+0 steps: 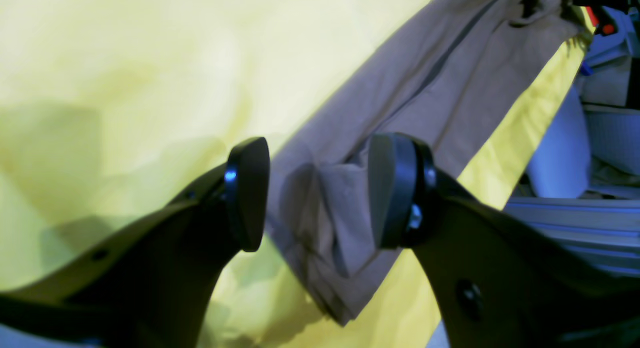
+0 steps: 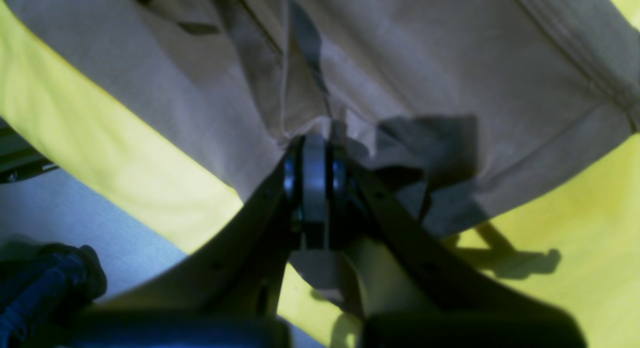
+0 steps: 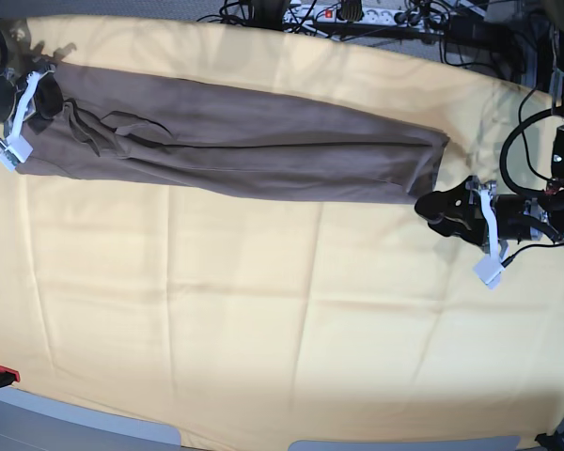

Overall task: Fold the T-shirt properly
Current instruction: 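Open both grippers and withdraw them from the folded shirt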

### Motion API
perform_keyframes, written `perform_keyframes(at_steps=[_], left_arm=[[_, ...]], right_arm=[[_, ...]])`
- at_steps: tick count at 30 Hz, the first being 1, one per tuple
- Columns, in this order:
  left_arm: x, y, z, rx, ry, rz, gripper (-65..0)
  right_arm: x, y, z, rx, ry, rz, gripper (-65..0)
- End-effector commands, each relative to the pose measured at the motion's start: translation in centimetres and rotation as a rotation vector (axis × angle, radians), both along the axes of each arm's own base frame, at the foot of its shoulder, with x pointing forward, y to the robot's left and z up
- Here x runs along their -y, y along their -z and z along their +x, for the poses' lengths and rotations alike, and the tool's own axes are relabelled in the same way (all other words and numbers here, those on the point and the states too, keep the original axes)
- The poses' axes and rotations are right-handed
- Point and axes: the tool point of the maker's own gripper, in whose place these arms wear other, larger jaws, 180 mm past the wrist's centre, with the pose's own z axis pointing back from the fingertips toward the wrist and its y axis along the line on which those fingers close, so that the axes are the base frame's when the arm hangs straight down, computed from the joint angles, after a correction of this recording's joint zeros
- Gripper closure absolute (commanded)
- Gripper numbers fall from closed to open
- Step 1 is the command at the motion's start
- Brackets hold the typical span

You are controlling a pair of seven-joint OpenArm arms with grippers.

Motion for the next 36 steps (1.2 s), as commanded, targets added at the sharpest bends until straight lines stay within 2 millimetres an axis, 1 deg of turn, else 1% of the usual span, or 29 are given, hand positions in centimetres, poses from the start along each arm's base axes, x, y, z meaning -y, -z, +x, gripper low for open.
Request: perform_keyframes(at_steps=[1,5,6,10,11,12,13,16,19,21,23,24,25,26,29,32,36], left_arm=[[-0.2,-2.2,1.3,0.068,-0.012,-0.027,-33.6],[-0.4,-2.4,1.5,0.075,-0.013,-0.018,-33.6],[-0.6,-2.5,1.6,0.079,-0.014,-0.013,-33.6],[-1.5,-2.8,2.0,0.098,-0.027,0.021,-33.6],[-1.6,-3.0,2.1,0.102,-0.028,0.024,-33.6],[-1.8,-3.2,2.2,0.106,-0.029,0.028,-33.6],[-2.0,-3.3,2.3,0.11,-0.031,0.034,-33.6],[-2.9,-3.6,2.3,0.112,-0.038,0.056,-33.6],[-3.9,-3.6,2.2,0.112,-0.046,0.091,-33.6],[-4.5,-3.9,2.3,0.119,-0.057,0.105,-33.6],[-5.2,-4.5,2.7,0.139,-0.077,0.111,-33.6],[-5.6,-4.9,3.0,0.151,-0.092,0.11,-33.6],[-6.0,-5.3,3.3,0.163,-0.114,0.11,-33.6],[-6.6,-5.6,3.6,0.168,-0.149,0.11,-33.6],[-8.4,-6.1,4.1,0.181,-0.247,0.104,-33.6],[-9.7,-5.3,3.8,0.166,-0.32,0.111,-33.6],[-10.1,-3.3,2.5,0.129,-0.381,0.078,-33.6]], right_arm=[[0.6,-0.7,0.6,0.019,-0.013,-0.021,0.0],[1.9,-0.3,0.5,0.013,-0.012,-0.101,0.0],[2.2,-0.2,0.5,0.013,-0.012,-0.12,-2.2],[2.5,-0.2,0.4,0.01,-0.013,-0.136,-21.3],[2.6,-0.2,0.5,0.011,-0.014,-0.138,-25.1],[2.5,-0.4,0.6,0.015,-0.016,-0.137,-27.0],[2.4,-0.6,0.8,0.026,-0.02,-0.134,-27.2],[1.1,-2.5,1.9,0.102,-0.02,-0.066,-27.2],[-0.2,-5.7,3.3,0.211,-0.008,0.037,-27.2],[-0.7,-7.7,4.1,0.281,0.013,0.108,-27.2],[-0.9,-8.7,4.6,0.335,0.043,0.158,-26.9],[-1.1,-8.8,4.8,0.356,0.056,0.174,-26.7],[-1.3,-8.5,4.8,0.368,0.075,0.184,-24.5],[-1.4,-8.1,4.9,0.38,0.097,0.19,-20.0],[-0.9,-6.3,5.0,0.418,0.179,0.157,0.0],[-0.1,-4.7,4.8,0.438,0.247,0.123,0.0],[0.0,-2.5,4.1,0.407,0.323,0.157,0.0]])
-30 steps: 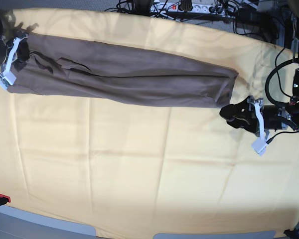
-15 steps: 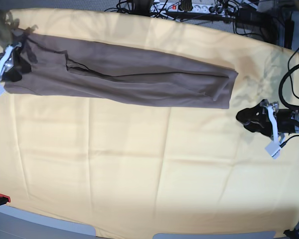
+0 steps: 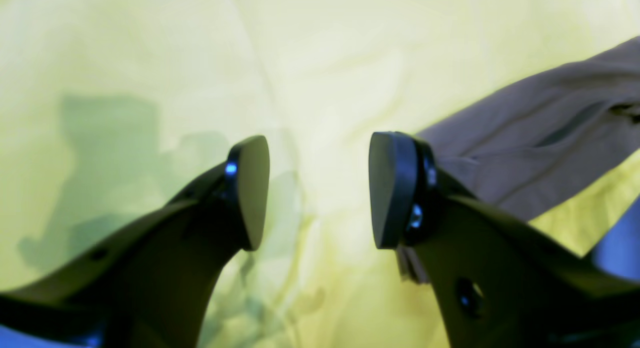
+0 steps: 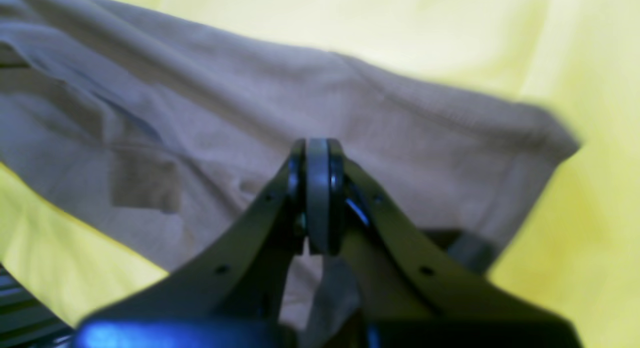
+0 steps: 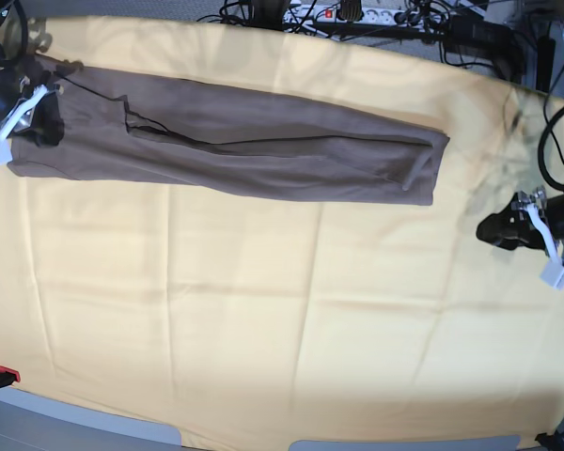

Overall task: Fold the T-shirt properly
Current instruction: 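Open both grippers and withdraw them from the folded shirt, then grasp the strip's two ends with the left and right grippers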

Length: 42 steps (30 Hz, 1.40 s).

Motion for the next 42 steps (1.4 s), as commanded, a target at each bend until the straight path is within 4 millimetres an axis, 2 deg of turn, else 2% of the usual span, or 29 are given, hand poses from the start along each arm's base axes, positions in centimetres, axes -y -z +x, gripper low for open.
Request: perform_keyframes(at_steps=[1,5,8,10,17,24,32,37,39,40,42], left_arm=[[-0.9,-1.4,0.3,0.043,-0.02,-0.001,-33.6],[-0.6,0.6,-1.3,0.002,-0.051,-0.048,-33.6],[0.4,1.9,-2.0,-0.024,-0.05,-0.077,-33.6],[1.0,2.7,-2.6,-0.042,-0.05,-0.098,-33.6],[2.7,5.5,-5.5,-0.134,-0.042,-0.162,-33.6],[4.1,6.1,-6.2,-0.157,-0.015,-0.197,-33.6],[7.6,7.7,-7.9,-0.236,0.082,-0.241,-33.6],[9.8,8.0,-7.9,-0.221,0.101,-0.299,-33.6],[10.5,8.2,-7.8,-0.212,0.096,-0.319,-31.2],[10.7,8.2,-7.7,-0.209,0.092,-0.323,-27.6],[11.0,8.4,-7.6,-0.208,0.095,-0.32,-14.6]], right_arm=[[0.3,-0.5,0.4,0.027,0.009,0.013,0.0],[0.0,2.4,-0.6,-0.045,0.04,0.069,0.0],[0.4,4.4,-0.9,-0.085,0.037,0.02,0.0],[0.2,5.0,-0.9,-0.094,0.024,-0.005,0.0],[-0.3,5.1,-0.8,-0.097,0.006,-0.002,0.0],[-0.4,5.0,-0.7,-0.091,0.005,-0.001,0.0],[-0.4,4.9,-0.7,-0.089,0.005,-0.001,0.0],[-0.4,4.9,-0.6,-0.088,0.005,-0.001,0.0],[-0.4,4.9,-0.6,-0.088,0.005,-0.001,0.0],[-0.4,4.9,-0.6,-0.088,0.005,-0.001,0.0],[-0.4,4.9,-0.6,-0.089,0.005,-0.001,0.0]])
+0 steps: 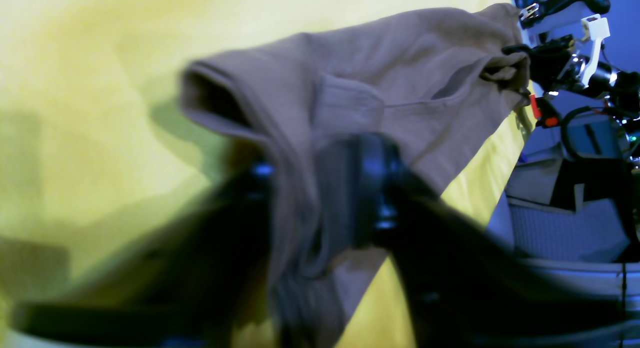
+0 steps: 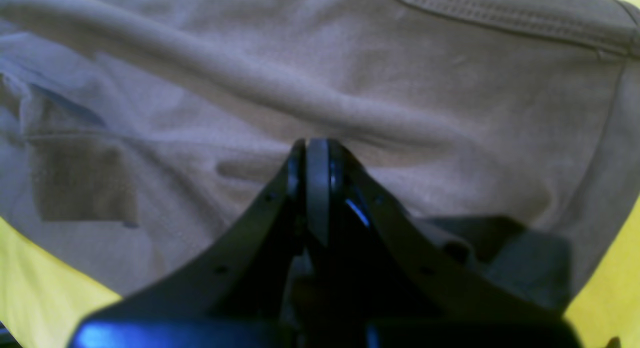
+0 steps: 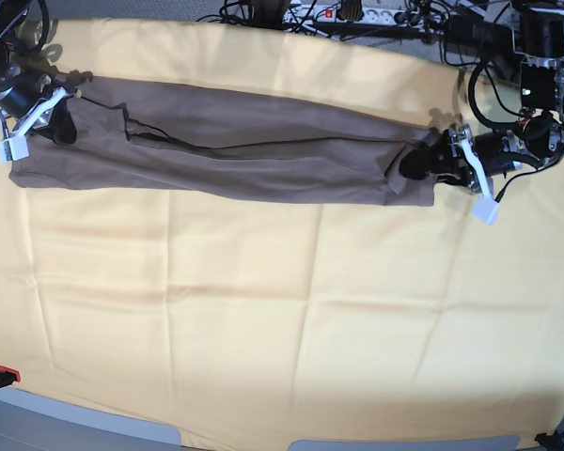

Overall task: Fold the T-shirt properly
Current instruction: 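Grasp the strip's two ends with the left and right grippers, then lift the strip end with the left gripper and fold it toward the right gripper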

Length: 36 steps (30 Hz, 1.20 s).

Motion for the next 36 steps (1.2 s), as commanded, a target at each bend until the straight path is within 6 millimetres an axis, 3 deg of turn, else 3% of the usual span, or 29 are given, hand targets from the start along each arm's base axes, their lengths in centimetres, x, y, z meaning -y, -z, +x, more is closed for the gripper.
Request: perform_keyframes(at_steps=[1,2,3,16,28,36], left_arm=[[0.0,0.5,-0.3,-0.023,0.013,0.023,-7.2],[-0.1,0.6,-0.3,-0.024,0.014,0.032,-0.6],[-0.2,0.6,-0.2,-0.022,0.012,0.039,0.0],[-4.6,-3.0,2.5,0.09,-0.159,-0.004,0.0],[-3.2,-4.5,2.0,0.124,-0.092,-0.075,0.0],[-0.5,-6.1,2.4,0.177,-0.051,-0.112,0.0]], right_arm=[[0.5,-0.4,0.2,0.001,-0.01,-0.026,0.0],[0.5,-0.4,0.2,0.002,-0.01,-0.026,0.0],[0.5,-0.4,0.2,-0.001,-0.01,-0.027,0.0],[0.5,-0.3,0.1,-0.005,-0.011,-0.028,0.0],[0.5,-0.3,0.1,-0.006,-0.012,-0.028,0.0],[0.5,-0.2,0.0,-0.012,-0.013,-0.029,0.0]])
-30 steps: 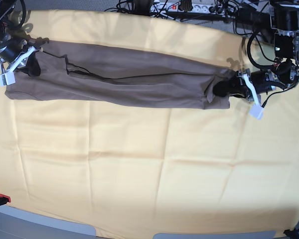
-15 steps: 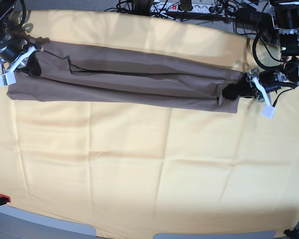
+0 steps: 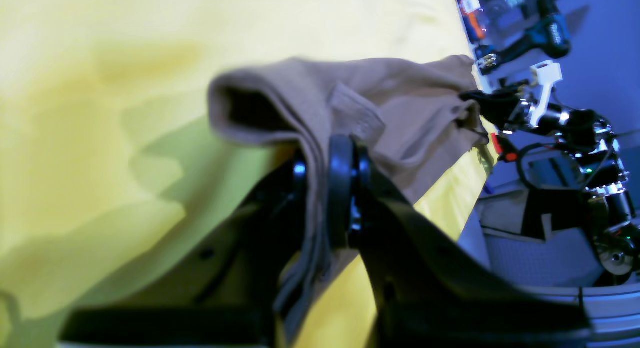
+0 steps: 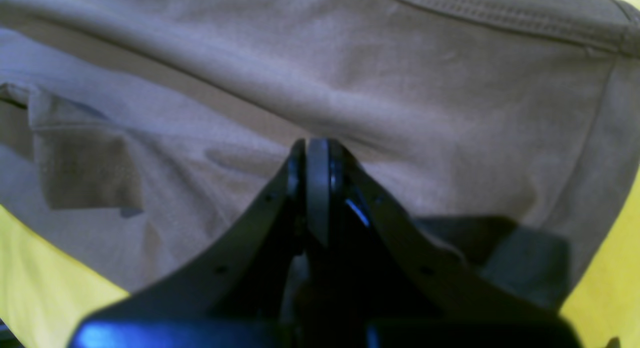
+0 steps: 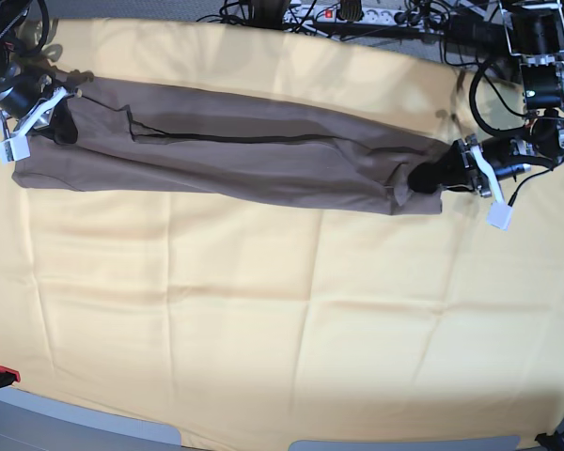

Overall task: Fold the T-shirt properly
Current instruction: 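Lift the strip end with the left gripper and fold it toward the right gripper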

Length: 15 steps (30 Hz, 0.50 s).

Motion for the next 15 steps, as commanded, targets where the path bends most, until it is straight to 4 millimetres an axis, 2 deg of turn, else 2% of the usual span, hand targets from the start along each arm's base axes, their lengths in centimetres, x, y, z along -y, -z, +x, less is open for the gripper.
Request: perform_keyframes(at_steps=[1,9,15], left_arm=[[0.3,-1.8,0.7,0.059,0.013,-0.01,0.0],[5.1,-4.3,-0.3,0.163,0.09,-0.067,0.0],[10.2,-3.8,-2.4,0.138,0.172,-0.167,0.0]], right_arm=[[0.5,-0.2,0.0,-0.011,-0.011,-0.028,0.0],[0.5,-0.2,-0.1,-0.013,-0.012,-0.031,0.0],[0.5,-0.2,-0.1,-0.014,-0.012,-0.032,0.0]])
